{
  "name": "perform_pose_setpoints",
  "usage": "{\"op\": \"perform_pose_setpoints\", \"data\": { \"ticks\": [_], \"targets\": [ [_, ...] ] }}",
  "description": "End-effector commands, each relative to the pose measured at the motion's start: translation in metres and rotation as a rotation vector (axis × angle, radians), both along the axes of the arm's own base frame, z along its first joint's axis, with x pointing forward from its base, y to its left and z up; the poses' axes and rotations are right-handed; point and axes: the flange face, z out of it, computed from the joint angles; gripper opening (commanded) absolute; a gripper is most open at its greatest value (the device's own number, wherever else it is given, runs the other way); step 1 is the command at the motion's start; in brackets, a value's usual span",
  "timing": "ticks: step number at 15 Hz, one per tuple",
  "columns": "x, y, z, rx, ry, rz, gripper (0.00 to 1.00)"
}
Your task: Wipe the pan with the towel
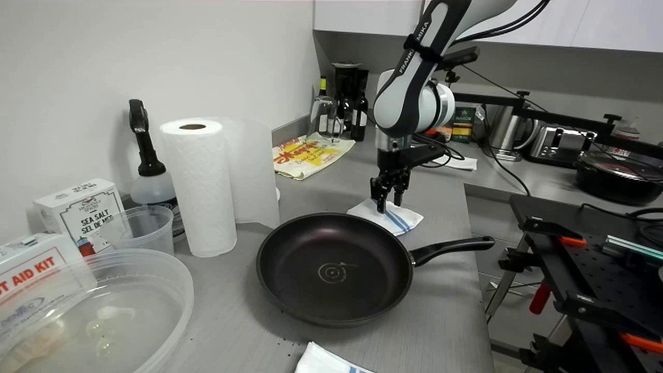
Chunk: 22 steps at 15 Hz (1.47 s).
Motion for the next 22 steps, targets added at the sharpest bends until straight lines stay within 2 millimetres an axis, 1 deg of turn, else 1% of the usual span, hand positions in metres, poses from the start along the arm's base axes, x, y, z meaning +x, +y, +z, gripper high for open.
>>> {"op": "perform_pose_setpoints", "data": {
  "ticks": [1, 5, 7, 8, 9, 12, 15, 17, 22],
  "targets": [
    [0.008, 0.000, 0.005, 0.004, -0.018, -0.018, 1.00],
    [0.017, 0.004, 0.023, 0.015, -0.034, 0.006, 1.00],
    [0.025, 0.008, 0.039, 0.023, -0.056, 0.028, 1.00],
    [0.029, 0.011, 0.054, 0.023, -0.074, 0.040, 1.00],
    [0.033, 0.013, 0.062, 0.024, -0.087, 0.047, 1.00],
    [0.045, 0.022, 0.106, 0.020, -0.120, 0.083, 1.00],
    [0.050, 0.030, 0.146, 0.010, -0.121, 0.103, 1.00],
    [0.050, 0.041, 0.174, 0.020, -0.105, 0.125, 1.00],
    [0.040, 0.085, 0.248, 0.055, -0.106, 0.235, 1.00]
  ]
}}
